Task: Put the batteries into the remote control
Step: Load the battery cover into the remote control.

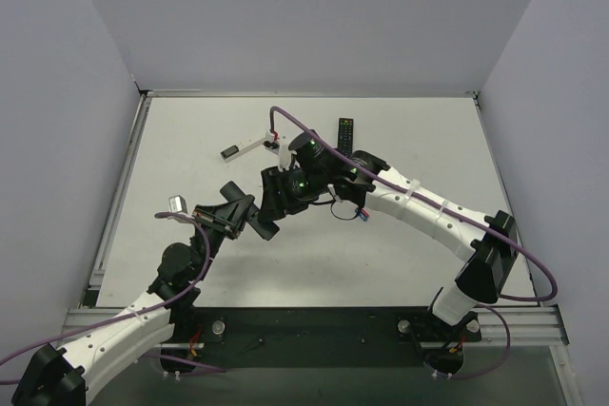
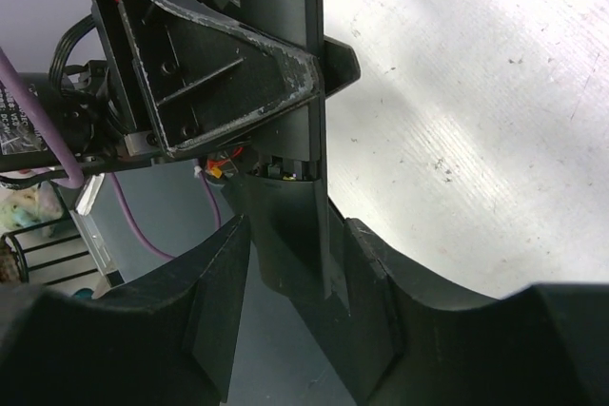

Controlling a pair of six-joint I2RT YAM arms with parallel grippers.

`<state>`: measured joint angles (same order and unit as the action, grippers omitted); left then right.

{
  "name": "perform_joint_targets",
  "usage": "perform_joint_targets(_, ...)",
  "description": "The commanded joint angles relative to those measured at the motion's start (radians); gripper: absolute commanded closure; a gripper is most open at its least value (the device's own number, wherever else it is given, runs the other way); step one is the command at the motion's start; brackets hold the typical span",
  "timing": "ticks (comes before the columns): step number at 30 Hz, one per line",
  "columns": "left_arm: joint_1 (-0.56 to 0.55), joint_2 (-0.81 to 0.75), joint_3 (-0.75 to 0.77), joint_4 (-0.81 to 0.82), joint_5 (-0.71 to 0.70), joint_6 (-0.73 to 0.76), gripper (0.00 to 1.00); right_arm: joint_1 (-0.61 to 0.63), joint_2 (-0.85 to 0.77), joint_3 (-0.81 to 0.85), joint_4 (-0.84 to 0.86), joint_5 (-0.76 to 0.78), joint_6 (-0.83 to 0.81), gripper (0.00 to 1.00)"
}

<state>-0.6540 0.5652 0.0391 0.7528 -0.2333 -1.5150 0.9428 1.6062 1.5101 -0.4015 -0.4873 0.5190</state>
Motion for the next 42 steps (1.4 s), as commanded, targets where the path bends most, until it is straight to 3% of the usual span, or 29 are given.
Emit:
perform_joint_targets(1,-0.006,-0.014,-0.087,0.068,0.006,-0.014,1.0,-0.002,0.001,-0.021,0.023,-0.028,0.018,0.61)
perform_joint_targets(31,-0.007,-0.018,-0.05,0.085,0.04,0.019,1.0,0.01,0.023,-0.022,0.006,0.05,0.049,0.74)
perform_joint_targets(42,-0.015,-0.021,-0.045,0.082,0.035,0.019,1.0,0.019,0.026,-0.034,0.02,0.085,0.07,0.73)
